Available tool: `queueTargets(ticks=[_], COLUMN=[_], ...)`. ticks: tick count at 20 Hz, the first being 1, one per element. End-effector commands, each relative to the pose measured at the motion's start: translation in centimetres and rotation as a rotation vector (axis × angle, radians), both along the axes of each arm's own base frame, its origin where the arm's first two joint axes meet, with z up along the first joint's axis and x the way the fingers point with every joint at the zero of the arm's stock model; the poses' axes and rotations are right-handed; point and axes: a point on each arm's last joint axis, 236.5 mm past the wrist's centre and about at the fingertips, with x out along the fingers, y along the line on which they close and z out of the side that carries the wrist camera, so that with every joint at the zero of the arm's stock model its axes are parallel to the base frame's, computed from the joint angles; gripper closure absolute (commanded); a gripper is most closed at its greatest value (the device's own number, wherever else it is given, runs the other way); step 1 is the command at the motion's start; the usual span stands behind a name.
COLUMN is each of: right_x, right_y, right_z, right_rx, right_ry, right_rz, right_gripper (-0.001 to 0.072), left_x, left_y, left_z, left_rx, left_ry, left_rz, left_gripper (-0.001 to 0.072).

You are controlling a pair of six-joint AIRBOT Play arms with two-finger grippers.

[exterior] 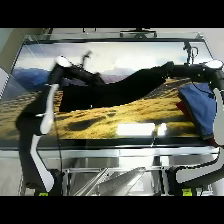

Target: Fold the shirts.

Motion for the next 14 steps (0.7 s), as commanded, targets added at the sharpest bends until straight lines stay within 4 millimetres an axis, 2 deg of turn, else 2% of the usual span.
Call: queueTargets(ticks=[1, 4, 6, 7, 9, 11, 13, 14], right_x=[-1.9, -3.0, -3.5, -3.7, -3.9, -3.8, -3.5, -3.5], right_y=[4.5, 7.5, 9.1, 9.9, 11.3, 12.8, 14.5, 15.6], right_z=[5.3, 5.8, 5.8, 5.8, 5.8, 5.9, 6.0, 6.2], right_rx=[0.108, 0.123, 0.125, 0.124, 0.13, 0.13, 0.135, 0.143], right_ry=[-0.047, -0.05, -0.051, -0.05, -0.036, -0.04, -0.047, -0.055], right_rz=[0.077, 0.136, 0.163, 0.172, 0.175, 0.173, 0.151, 0.148], right_gripper=[0.0697, 0.0696, 0.0696, 0.0697, 0.0697, 0.0697, 0.0697, 0.0697], left_x=[-1.1, -2.1, -2.5, -2.7, -2.8, -2.8, -1.7, -1.1], left_y=[-6.3, -7.6, -8.0, -8.0, -7.1, -4.6, -0.2, 2.6], left_z=[-7.1, -10.5, -10.4, -9.2, -5.4, 0.3, 6.5, 9.6], left_rx=[0.091, 0.103, 0.066, 0.033, -0.041, -0.138, -0.236, -0.277], left_ry=[0.023, 0.067, 0.105, 0.131, 0.163, 0.169, 0.115, 0.071], left_rz=[0.035, 0.031, 0.033, 0.023, -0.035, -0.082, -0.048, -0.015], left_gripper=[0.0699, 0.0699, 0.0699, 0.0699, 0.0699, 0.07, 0.07, 0.07])
